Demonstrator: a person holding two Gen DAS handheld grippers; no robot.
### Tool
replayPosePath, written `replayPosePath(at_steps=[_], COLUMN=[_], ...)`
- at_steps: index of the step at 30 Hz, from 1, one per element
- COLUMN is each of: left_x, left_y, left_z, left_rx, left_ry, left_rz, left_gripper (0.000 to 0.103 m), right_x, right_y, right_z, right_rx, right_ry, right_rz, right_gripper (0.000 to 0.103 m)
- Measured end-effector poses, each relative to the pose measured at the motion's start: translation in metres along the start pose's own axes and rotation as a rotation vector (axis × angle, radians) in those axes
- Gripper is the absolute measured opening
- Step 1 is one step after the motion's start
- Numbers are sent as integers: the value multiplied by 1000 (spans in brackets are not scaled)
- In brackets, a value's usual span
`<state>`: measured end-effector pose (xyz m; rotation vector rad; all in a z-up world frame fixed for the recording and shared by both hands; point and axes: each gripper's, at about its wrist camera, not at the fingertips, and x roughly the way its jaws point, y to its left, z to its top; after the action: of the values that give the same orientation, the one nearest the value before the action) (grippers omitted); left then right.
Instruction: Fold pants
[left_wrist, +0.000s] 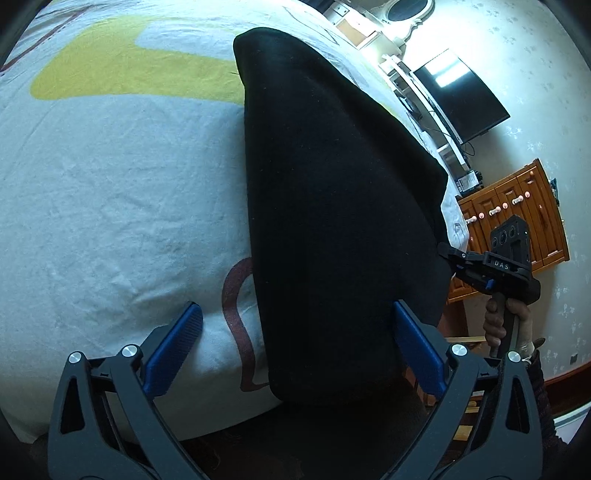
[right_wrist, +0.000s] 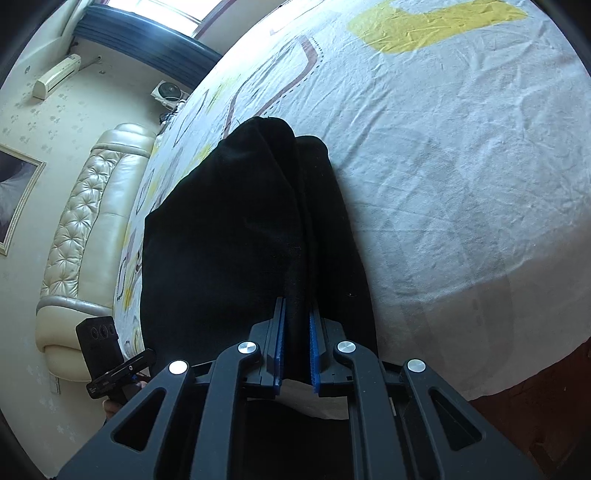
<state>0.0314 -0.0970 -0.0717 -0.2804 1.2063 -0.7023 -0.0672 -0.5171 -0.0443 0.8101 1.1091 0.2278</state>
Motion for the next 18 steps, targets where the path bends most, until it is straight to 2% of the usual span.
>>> replayPosePath(at_steps=[2,5,6,7,9,11,16,18], left_x=[1,-4,-6,-9,-14,-15,-10,-9], left_y=[-4,-10,-8,-6,-2,1,15,15], left_z=[0,0,-1,0,1,2,-1,-2], left_rx=[23,13,-6,-28,-60,-69,-93,-82], left_ry=[2,-11,-16,-19,-19,-20,-15,-15], left_rz=[25,22,7,-7,-37,-62,-87,-84], left_gripper=[101,101,100,100,100,100,100,100], right_x=[1,-5,-11,-18,-37,-44,-21,-10], right_y=[-3,-10,-10,-11,-14,-21,-37,-33], right_z=[-2,-4,-4,-4,-7,-11,-15,-16], right_rx=[25,90,98,101,104,104,173,165], right_ry=[-8,-13,-20,-41,-115,-135,-75,-51], right_rz=[34,124,144,163,146,133,159,203], right_gripper=[12,22,32,53,79,79,79,79])
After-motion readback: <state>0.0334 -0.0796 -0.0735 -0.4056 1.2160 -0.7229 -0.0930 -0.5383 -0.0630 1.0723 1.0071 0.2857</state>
